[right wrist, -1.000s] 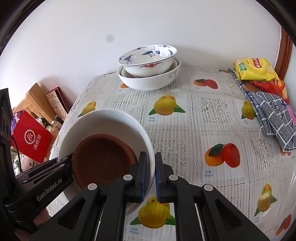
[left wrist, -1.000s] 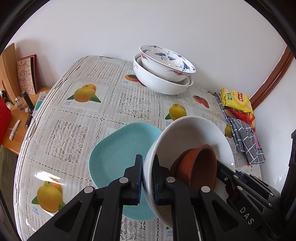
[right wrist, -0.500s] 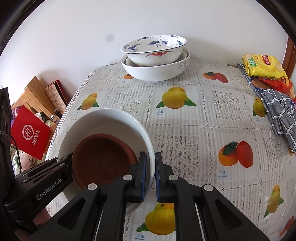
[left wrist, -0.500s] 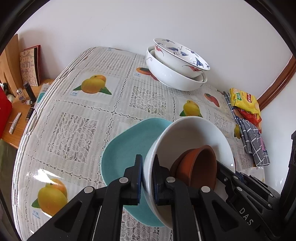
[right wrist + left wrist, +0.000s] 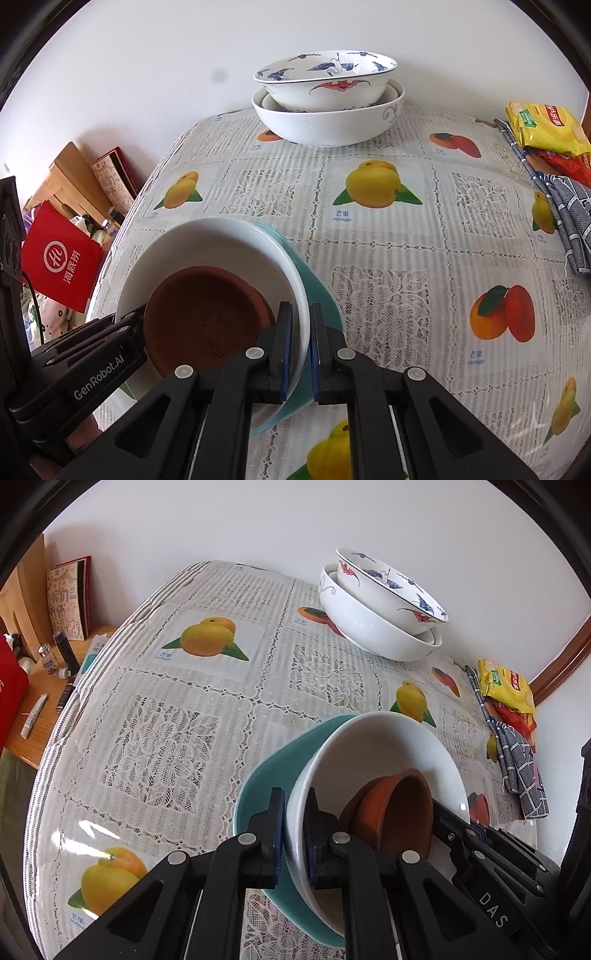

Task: Organize plates and bowls
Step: 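Carry the white bowl with both tools onto the teal plate stack, then open both tools and pull them back from the white bowl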

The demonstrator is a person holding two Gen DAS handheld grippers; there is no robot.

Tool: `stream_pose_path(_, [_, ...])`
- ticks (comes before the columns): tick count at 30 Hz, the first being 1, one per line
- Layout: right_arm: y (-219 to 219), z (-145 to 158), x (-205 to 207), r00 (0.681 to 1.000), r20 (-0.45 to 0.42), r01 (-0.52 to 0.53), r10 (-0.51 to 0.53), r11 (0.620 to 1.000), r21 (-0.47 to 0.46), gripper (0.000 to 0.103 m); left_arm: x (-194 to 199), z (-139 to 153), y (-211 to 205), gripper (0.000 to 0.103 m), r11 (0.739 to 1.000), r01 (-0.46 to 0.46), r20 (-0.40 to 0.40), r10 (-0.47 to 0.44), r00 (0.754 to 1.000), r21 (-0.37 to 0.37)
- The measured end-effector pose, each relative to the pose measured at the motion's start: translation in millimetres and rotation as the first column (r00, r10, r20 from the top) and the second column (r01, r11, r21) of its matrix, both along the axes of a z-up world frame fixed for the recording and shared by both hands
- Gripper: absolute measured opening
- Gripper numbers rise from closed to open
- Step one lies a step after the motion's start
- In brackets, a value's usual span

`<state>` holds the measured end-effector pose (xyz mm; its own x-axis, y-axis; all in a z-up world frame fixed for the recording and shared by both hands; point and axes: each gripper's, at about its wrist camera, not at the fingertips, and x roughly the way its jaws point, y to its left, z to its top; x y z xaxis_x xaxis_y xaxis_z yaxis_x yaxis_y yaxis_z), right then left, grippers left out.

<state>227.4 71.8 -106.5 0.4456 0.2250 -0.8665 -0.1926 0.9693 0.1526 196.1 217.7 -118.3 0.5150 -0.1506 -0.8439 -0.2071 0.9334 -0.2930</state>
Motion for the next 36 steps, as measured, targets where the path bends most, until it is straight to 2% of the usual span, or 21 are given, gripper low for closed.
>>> stream_pose_path(12, [6, 0, 6, 1.000, -0.002, -0.026, 0.026, 1.000, -0.017, 0.009, 3, -3, 6, 0.010, 1.000, 0.002, 0.002, -0.002, 1.000, -0.018])
stream_pose_path(19, [6, 6, 1, 0.998, 0.036, -0.042, 0.044, 0.998, -0.048, 0.012, 1, -4, 5, 0.015, 1.000, 0.011, -0.002, -0.011, 1.000, -0.016])
stream_pose_path(21, [4, 9, -1, 0.998, 0.045, -0.043, 0.045, 0.997, -0.058, 0.016, -1, -4, 5, 0.015, 1.000, 0.009, -0.009, -0.009, 1.000, -0.019])
stream_pose_path(31, [-11, 27, -21, 0.996, 0.084, -0.032, 0.035, 0.999, -0.035, 0.028, -17, 14, -1, 0.019, 0.999, -0.017, 0.005, 0.017, 1.000, 0.040])
stream_pose_path(36, [-23, 39, -39, 0.993, 0.114, -0.029, 0.033, 0.999, -0.040, 0.028, -33, 31, -7, 0.023, 0.997, -0.019, 0.035, 0.016, 0.999, 0.080])
